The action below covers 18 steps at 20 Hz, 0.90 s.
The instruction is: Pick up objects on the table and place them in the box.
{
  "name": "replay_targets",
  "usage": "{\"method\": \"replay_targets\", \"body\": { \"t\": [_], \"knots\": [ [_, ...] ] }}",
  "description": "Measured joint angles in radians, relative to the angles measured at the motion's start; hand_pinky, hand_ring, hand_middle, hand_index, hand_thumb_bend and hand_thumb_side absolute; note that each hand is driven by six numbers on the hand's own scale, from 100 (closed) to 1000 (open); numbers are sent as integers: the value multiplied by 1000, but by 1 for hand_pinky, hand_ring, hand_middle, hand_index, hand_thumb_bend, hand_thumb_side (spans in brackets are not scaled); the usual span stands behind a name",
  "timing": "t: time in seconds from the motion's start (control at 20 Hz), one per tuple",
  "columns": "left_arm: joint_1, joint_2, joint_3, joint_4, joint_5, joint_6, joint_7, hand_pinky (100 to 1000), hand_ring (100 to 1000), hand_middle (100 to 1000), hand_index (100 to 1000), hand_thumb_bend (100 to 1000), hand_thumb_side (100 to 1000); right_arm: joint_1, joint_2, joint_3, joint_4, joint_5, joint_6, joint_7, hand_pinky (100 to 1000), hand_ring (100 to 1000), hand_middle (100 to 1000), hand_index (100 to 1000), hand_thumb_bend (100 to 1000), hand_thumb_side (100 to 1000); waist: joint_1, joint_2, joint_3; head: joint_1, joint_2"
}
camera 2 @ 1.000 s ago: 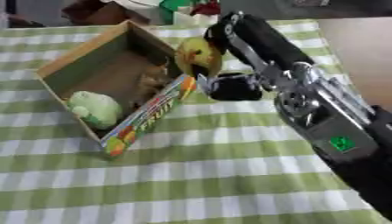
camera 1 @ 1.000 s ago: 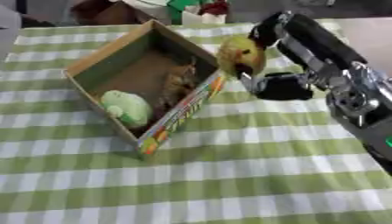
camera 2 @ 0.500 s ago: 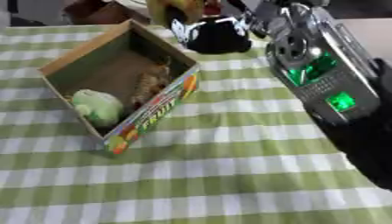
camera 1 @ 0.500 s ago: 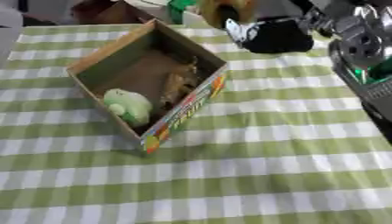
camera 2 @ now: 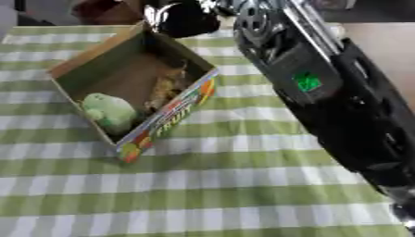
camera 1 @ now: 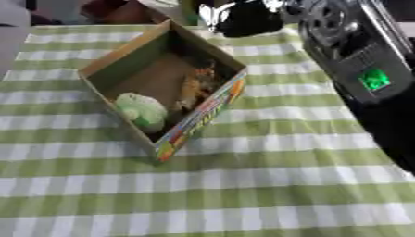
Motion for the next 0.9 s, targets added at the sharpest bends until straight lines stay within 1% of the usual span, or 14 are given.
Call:
{"method": "replay_targets", "body": {
  "t": [0.2,0.45,0.55,0.6,0.7,0.75,0.85,0.9],
  "knots": [
    [-6,0,-5,0,1,-1,-1,553,620,650,814,100,1000,-16,61,12,97,42,-27,-7,716,619,436,558,100,285,-2,3,2,-5,0],
    [-9,-1,-6,0,4,-1,-2,553,620,649,813,100,1000,-20,113,27,214,80,-86,4,731,662,468,591,100,322,-4,5,7,-10,0],
    [-9,-1,-6,0,5,-1,-3,553,620,649,813,100,1000,-20,123,27,261,81,-109,26,737,676,478,607,100,346,-7,5,7,-11,0],
    [-9,-1,-6,0,5,-1,-3,553,620,649,813,100,1000,-20,128,26,285,81,-121,38,742,690,492,622,100,384,-8,5,7,-11,0],
    [-9,-1,-6,0,5,-1,-3,553,620,649,813,100,1000,-20,135,23,331,82,-144,62,746,703,504,634,100,411,-8,5,7,-11,0],
    [-9,-1,-6,0,5,-1,-3,553,620,649,813,100,1000,-21,138,19,354,83,-157,74,753,721,523,649,100,444,-8,5,7,-11,0],
    [-9,-1,-6,0,5,-1,-3,553,620,649,813,100,1000,-28,144,11,401,86,-181,99,757,731,538,663,100,468,-8,5,7,-11,0],
    [-9,-1,-6,0,5,-1,-4,553,620,649,812,100,1000,-31,148,7,424,87,-195,110,763,742,561,683,100,492,-8,5,7,-11,0]
  ]
}}
